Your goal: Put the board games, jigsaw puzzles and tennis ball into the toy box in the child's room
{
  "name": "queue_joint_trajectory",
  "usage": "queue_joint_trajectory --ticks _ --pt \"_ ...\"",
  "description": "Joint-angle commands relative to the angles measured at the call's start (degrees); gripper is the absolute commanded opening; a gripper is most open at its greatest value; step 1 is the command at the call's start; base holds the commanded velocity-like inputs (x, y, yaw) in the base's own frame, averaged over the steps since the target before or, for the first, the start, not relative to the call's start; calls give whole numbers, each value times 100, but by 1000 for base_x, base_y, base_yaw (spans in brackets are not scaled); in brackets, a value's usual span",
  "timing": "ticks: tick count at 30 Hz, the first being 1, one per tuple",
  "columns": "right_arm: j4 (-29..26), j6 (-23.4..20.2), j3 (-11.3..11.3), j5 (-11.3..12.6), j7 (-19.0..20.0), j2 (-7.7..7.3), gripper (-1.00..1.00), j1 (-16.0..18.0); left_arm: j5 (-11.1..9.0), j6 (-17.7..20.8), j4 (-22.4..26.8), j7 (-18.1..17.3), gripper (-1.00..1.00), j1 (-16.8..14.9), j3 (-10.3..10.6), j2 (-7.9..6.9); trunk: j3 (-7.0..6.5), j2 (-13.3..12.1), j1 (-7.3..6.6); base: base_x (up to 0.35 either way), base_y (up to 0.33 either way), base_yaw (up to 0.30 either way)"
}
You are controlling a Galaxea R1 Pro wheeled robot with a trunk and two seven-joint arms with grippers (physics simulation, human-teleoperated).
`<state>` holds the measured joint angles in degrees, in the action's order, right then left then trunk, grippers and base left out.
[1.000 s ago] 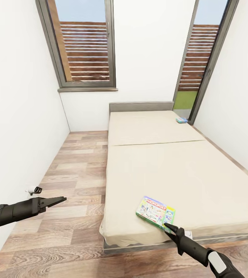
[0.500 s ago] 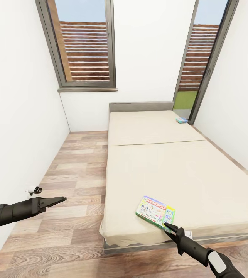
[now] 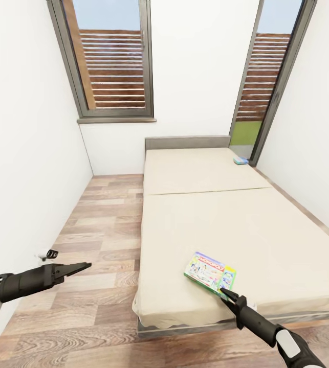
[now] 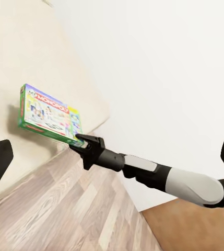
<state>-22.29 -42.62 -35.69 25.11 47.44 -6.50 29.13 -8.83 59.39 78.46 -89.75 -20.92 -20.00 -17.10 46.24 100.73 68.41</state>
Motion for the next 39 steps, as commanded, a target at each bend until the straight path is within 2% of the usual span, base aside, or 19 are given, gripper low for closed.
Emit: queue_joint_trajectory --ticks 1,7,27,33,39 --pt "-30 5 -16 -2 4 -32 -100 -4 9 61 1 -25 100 -5 2 4 -14 -39 -23 0 0 0" --pt "-187 196 -9 40 32 -200 -100 -16 12 61 2 -25 100 -8 5 13 -121 -280 -155 0 0 0" --pt "-258 844 9 53 55 -218 -100 -23 39 61 2 -25 100 -8 17 14 -481 -1082 -594 0 0 0" --pt "-282 851 17 47 91 -220 -100 -28 47 61 -4 -25 100 -8 16 14 -592 -1323 -726 0 0 -24" --pt "-293 863 17 17 333 -227 -100 -33 49 61 -6 -25 100 -8 14 14 -723 -1563 -858 0 0 -204"
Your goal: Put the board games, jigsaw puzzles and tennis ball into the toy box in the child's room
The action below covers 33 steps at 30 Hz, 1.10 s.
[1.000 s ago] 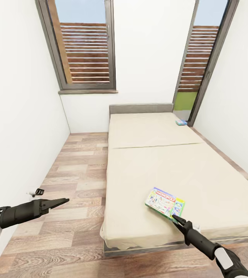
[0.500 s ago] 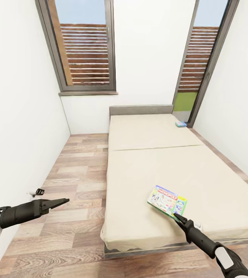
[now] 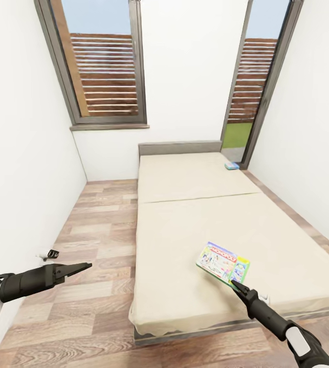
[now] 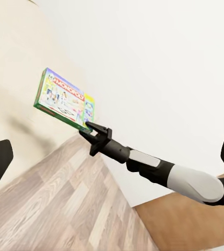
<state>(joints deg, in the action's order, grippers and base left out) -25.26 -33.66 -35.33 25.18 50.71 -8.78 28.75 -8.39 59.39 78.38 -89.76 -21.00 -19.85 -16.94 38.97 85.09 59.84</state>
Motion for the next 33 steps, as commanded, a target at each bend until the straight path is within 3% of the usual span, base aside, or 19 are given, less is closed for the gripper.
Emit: queue_joint_trajectory --ticks 1,17,23,33 --pt "4 -30 -22 5 30 0 -100 7 6 61 2 -24 100 -1 -2 -2 -18 -39 -23 0 0 -241" --pt "3 -21 -38 -5 87 -50 -100 -1 18 61 -2 -24 100 -2 5 -2 -381 -681 -374 0 0 -250" --pt "-14 -11 -44 -7 242 -64 -100 -6 18 61 -14 -24 100 -8 174 -10 -520 -921 -506 0 0 -252" --pt "-345 -39 -44 39 790 -552 -100 -23 29 61 -249 72 100 -59 226 -8 -758 -1323 -726 0 0 -248"
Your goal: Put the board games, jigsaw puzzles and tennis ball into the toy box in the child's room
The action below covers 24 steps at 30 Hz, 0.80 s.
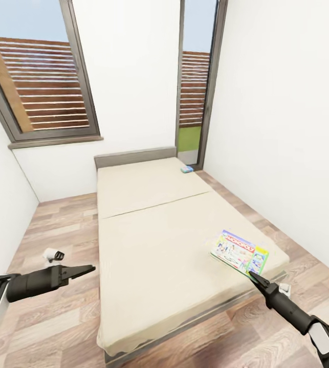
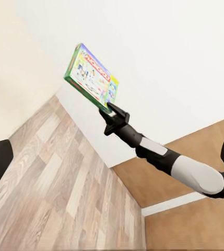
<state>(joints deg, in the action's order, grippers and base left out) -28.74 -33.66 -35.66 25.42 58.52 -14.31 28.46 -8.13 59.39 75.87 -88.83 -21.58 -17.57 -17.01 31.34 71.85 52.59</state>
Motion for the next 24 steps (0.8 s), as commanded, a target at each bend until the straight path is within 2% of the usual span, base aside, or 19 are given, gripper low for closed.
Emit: queue_joint_trajectory --ticks 1,6,8,18,24 --pt "-10 -41 -11 9 100 -48 -100 4 3 61 -3 19 100 -2 -1 -3 -19 -39 -23 0 0 -243" --pt "-31 -47 -11 -23 513 -337 -100 2 -1 61 -20 287 100 -5 -1 -4 -140 -239 -132 0 0 -242" --pt "-31 -50 -13 -30 610 -383 -100 2 -3 61 -35 330 100 -6 -1 -3 -189 -319 -176 0 0 -242" --pt "-34 -86 -9 2 794 -472 -100 -8 3 61 -227 397 100 -28 -1 2 -430 -720 -396 0 0 -242" --pt "-140 -255 -8 -44 1330 -477 -100 -296 4 61 -246 417 100 -30 22 9 -575 -961 -528 0 0 -241"
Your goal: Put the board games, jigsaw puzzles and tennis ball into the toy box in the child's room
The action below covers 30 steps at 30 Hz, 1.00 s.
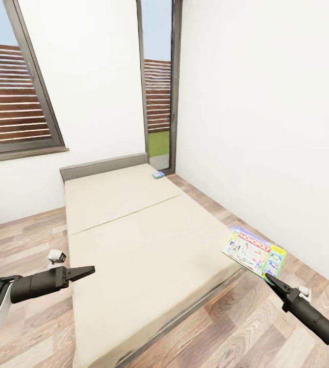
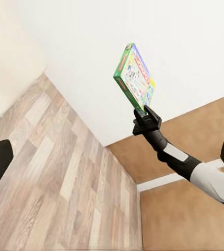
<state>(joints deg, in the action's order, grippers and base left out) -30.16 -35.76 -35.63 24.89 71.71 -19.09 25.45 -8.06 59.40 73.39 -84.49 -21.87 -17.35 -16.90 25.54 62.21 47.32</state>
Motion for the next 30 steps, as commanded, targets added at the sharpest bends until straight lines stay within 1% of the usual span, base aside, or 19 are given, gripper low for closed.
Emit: queue_joint_trajectory --ticks 1,3,5,7,10,16,30 --pt "-102 -56 -6 5 58 13 -100 -21 -3 60 -2 -13 100 -1 41 -4 -19 -38 -22 0 0 -241" --pt "-339 -92 2 -4 108 45 -100 -48 -3 60 -11 -1 100 -1 146 -5 -67 -118 -66 0 0 -241" --pt "-435 -116 3 -6 124 62 -100 -57 -3 60 -14 9 100 -1 211 -6 -116 -198 -110 0 0 -241" --pt "-494 -132 3 9 135 71 -100 -63 -3 60 -16 12 100 0 292 -6 -164 -279 -154 0 0 -241" --pt "-510 -140 -7 27 140 54 -100 -72 -8 51 -26 -1 100 6 351 -9 -237 -399 -220 0 0 -241" --pt "-486 -141 -13 37 122 64 -100 -75 -11 46 -34 -6 100 7 370 -14 -382 -640 -352 0 0 -241" --pt "-473 -141 -23 33 113 58 -100 -76 -3 37 -35 5 100 7 387 34 -720 -1201 -659 0 0 -241"
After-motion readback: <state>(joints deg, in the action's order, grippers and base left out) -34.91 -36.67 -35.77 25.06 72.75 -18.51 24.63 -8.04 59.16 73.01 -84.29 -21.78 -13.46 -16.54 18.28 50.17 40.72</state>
